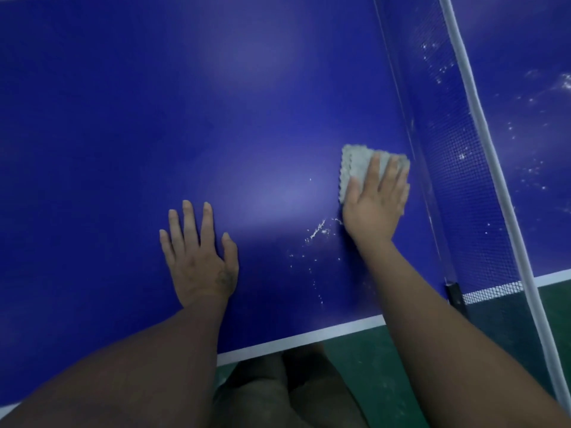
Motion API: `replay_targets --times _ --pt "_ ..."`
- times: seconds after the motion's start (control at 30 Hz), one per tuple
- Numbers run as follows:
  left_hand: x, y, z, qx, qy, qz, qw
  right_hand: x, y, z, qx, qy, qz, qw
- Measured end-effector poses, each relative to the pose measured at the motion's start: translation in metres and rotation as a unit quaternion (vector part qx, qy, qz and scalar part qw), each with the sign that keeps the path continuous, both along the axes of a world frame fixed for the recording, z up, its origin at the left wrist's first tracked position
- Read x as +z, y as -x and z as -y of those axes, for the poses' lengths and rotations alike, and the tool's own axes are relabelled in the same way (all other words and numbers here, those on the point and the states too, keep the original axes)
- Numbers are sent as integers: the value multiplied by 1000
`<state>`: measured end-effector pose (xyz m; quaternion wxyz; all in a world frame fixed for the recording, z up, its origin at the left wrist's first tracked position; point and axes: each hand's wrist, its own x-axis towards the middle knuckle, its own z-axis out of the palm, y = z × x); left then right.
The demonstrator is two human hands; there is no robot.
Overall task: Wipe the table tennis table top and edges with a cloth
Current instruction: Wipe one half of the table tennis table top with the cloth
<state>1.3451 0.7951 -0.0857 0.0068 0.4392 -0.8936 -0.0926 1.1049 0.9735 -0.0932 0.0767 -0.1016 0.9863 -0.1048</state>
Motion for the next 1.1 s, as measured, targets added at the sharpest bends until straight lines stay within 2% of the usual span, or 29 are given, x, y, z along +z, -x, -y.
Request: replay_targets --times 0.2,0.4,0.53,0.67,0.8,0.97,1.1 --pt "-1 -1 0 -1 6 3 1000 -1 -4 60 102 16 -6 995" --pt "-1 -1 -2 -7 20 -20 1000 6 -88 -16 233 15 -15 972" --pt "0 -1 -1 -11 17 -13 1000 11 -123 -53 245 -22 4 969" --pt "0 -1 -1 -8 19 -12 1000 5 -77 -18 257 -24 -5 966" --pt "-2 -3 -2 -8 25 -13 1000 6 -33 17 182 -15 24 983" --pt "-4 -4 0 -8 31 -16 999 10 -93 -22 183 -11 -8 983" --pt "-4 -3 0 -11 27 -13 999 15 -131 -75 255 -27 11 966"
